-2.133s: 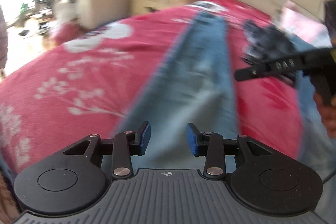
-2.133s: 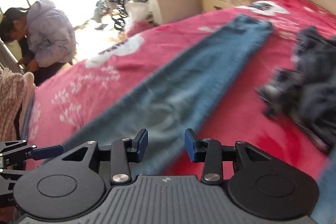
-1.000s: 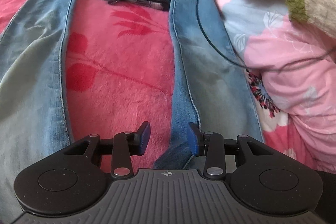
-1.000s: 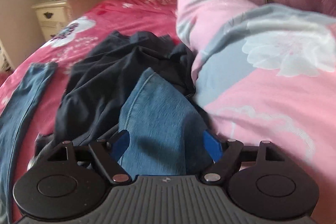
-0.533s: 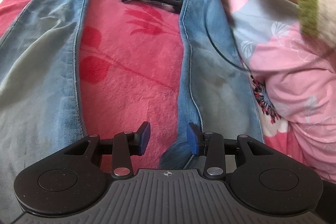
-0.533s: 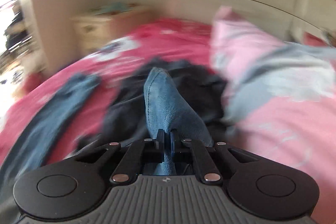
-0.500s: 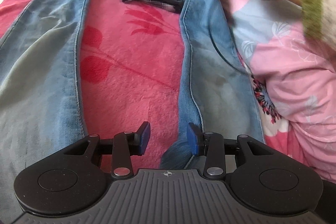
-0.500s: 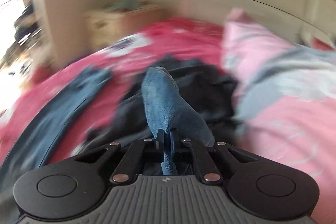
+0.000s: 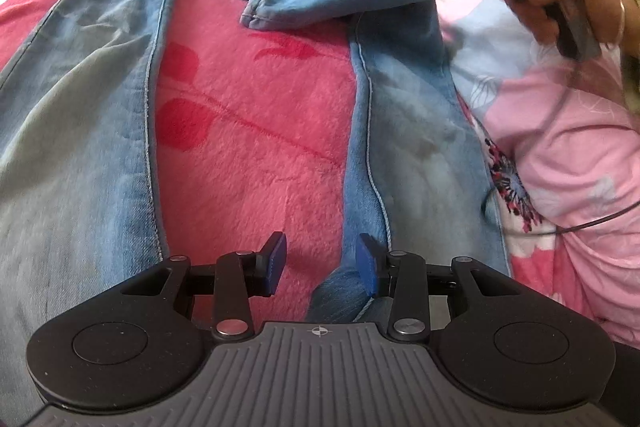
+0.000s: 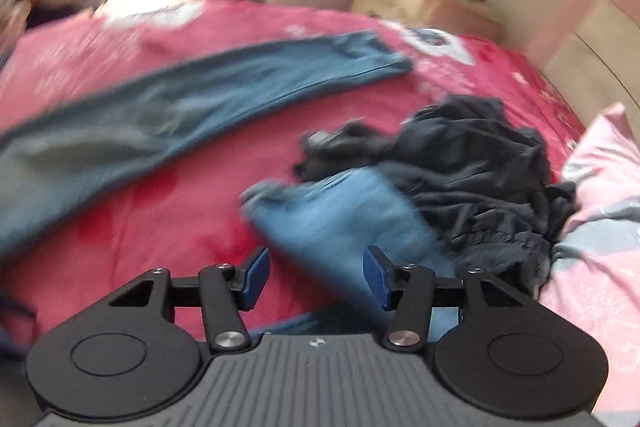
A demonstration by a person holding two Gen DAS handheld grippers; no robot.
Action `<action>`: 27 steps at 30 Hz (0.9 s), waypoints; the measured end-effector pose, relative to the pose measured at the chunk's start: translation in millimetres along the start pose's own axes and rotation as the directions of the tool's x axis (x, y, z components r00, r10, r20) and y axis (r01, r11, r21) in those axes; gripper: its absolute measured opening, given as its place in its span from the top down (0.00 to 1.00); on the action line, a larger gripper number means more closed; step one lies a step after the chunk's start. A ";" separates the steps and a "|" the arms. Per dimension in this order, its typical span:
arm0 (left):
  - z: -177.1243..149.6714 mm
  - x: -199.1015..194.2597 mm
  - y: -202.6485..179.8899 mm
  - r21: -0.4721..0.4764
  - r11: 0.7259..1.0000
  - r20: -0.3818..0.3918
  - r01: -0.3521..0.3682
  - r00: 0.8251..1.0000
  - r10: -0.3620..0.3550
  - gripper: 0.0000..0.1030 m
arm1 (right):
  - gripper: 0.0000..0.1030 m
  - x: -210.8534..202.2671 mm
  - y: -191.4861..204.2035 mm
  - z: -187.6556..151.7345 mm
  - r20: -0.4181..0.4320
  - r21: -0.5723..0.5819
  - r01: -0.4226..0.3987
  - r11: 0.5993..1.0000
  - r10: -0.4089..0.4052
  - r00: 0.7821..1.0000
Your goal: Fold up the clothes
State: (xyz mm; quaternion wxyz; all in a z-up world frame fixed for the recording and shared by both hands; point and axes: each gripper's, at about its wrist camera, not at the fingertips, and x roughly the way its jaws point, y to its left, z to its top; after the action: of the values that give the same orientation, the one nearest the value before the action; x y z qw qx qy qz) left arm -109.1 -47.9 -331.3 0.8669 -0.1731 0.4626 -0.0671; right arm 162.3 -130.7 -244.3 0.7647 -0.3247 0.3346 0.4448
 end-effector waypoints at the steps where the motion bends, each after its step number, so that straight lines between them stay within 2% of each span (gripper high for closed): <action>1: 0.0 0.3 0.2 -0.001 1.000 -0.001 -0.001 1.000 0.001 0.63 | 0.45 4.6 -11.8 8.8 0.013 0.047 0.004 0.999 -0.005 1.000; 3: -0.2 0.8 0.7 -0.002 1.000 -0.002 -0.001 1.000 0.001 0.63 | 0.42 16.8 -37.1 25.2 0.023 0.155 -0.010 0.988 0.007 1.000; 5: -0.5 1.3 0.6 -0.002 1.000 -0.004 -0.002 1.000 0.002 0.63 | 0.36 40.3 -65.4 41.5 -0.003 0.262 -0.065 0.963 0.068 0.998; 8: -1.0 2.2 0.7 -0.003 1.000 -0.007 0.000 1.000 0.000 0.63 | 0.35 78.2 -88.6 64.0 -0.058 0.317 -0.103 0.943 0.127 0.990; 10: -1.6 2.8 1.3 -0.004 1.000 -0.009 0.001 1.000 -0.001 0.63 | 0.35 102.7 -91.5 73.1 -0.126 0.292 -0.106 0.951 0.148 0.981; 13: -1.7 3.9 2.5 -0.011 1.000 -0.012 0.006 1.000 -0.006 0.63 | 0.36 131.1 -85.6 75.8 -0.247 0.233 -0.115 0.966 0.173 0.954; 15: -1.6 4.9 2.8 -0.013 1.000 -0.014 0.007 1.000 -0.007 0.63 | 0.41 136.9 -75.5 73.0 -0.283 0.156 -0.113 0.981 0.154 0.947; 16: -1.6 5.9 3.0 -0.015 1.000 -0.015 0.008 1.000 -0.008 0.63 | 0.50 136.0 -69.9 70.9 -0.287 0.117 -0.114 0.987 0.144 0.947; 17: -1.8 6.4 3.1 -0.016 1.000 -0.016 0.008 1.000 -0.008 0.63 | 0.62 131.7 -66.0 68.4 -0.281 0.098 -0.131 0.987 0.153 0.947; 18: -1.9 6.6 3.2 -0.016 1.000 -0.016 0.008 1.000 -0.009 0.63 | 0.68 126.5 -63.5 65.8 -0.277 0.094 -0.157 0.983 0.178 0.944; 20: -1.8 7.8 3.0 -0.014 1.000 -0.018 0.007 1.000 -0.008 0.63 | 0.87 114.2 -58.3 61.1 -0.258 0.068 -0.188 0.980 0.199 0.945; 22: -1.2 8.8 2.3 -0.014 1.000 -0.019 0.004 1.000 -0.004 0.63 | 0.93 95.6 -55.9 59.1 -0.204 0.035 -0.190 0.981 0.193 0.960; 24: -0.6 9.4 1.6 -0.016 1.000 -0.021 0.000 1.000 0.000 0.63 | 0.95 70.9 -61.7 61.4 -0.112 0.029 -0.167 0.986 0.169 0.979; 27: -0.8 8.8 2.5 -0.038 0.999 -0.023 -0.004 1.000 0.003 0.63 | 0.96 31.4 -91.8 71.7 0.061 0.064 -0.065 0.996 0.062 0.996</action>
State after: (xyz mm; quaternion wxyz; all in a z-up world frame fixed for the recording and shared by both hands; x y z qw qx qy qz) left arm -104.9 -48.2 -339.5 0.8582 -0.1880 0.4741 -0.0588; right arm 272.6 -95.4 -210.7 0.7700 -0.2753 0.3362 0.4672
